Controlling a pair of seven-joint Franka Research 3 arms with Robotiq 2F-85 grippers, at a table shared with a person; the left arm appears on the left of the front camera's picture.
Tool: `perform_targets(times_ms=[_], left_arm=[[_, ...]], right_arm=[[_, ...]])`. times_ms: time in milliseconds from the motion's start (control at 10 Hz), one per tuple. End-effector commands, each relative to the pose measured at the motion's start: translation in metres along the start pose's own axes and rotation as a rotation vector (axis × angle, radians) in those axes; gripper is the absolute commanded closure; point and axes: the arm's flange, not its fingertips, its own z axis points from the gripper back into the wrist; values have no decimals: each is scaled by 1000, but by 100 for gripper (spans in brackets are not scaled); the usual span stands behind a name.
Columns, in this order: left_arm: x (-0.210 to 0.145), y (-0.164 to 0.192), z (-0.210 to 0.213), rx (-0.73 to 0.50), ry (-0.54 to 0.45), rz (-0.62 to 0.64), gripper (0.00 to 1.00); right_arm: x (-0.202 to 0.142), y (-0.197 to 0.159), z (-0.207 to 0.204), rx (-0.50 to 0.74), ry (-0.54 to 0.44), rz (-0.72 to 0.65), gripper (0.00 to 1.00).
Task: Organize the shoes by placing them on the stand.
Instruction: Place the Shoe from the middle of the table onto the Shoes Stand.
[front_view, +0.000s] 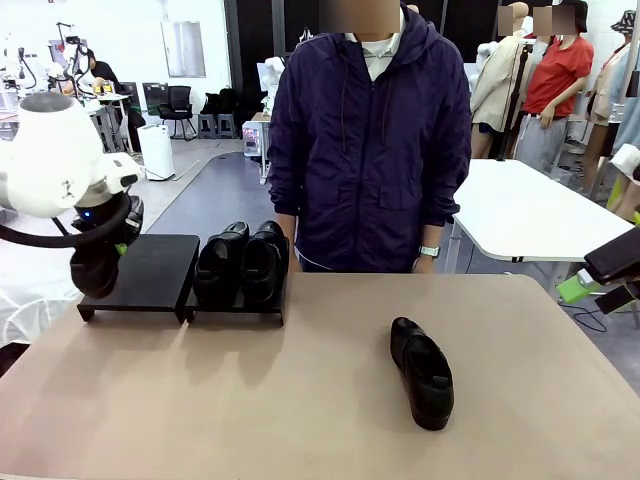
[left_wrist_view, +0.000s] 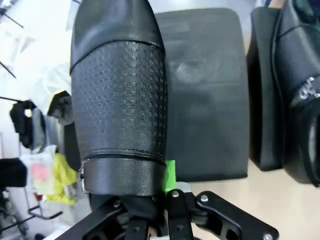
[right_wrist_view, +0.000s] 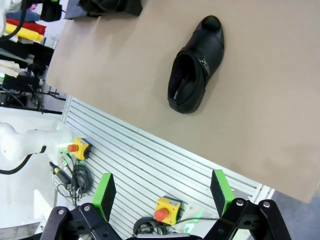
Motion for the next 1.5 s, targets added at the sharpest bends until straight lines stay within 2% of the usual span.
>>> perform_targets(times_ms=[0,100,900,1000,1100,1400], left_arm=[[10,-3,-2,-21,-22,74,100],[13,-3,-13,5,-49,119,100],[39,-6,-49,47,42,59,100],[42,-6,-51,56,51,58,61],[43,-7,-52,55,56,55,2],[37,-1,-42,75,39,72,0]], right_arm=[[1,-1,1,15,-4,17,0],[1,-1,1,15,-4,17,0],[1,-1,1,15,-4,17,0],[1,-1,1,15,-4,17,0],[1,-1,1,15,-4,17,0],[1,-1,1,15,-4,17,0]])
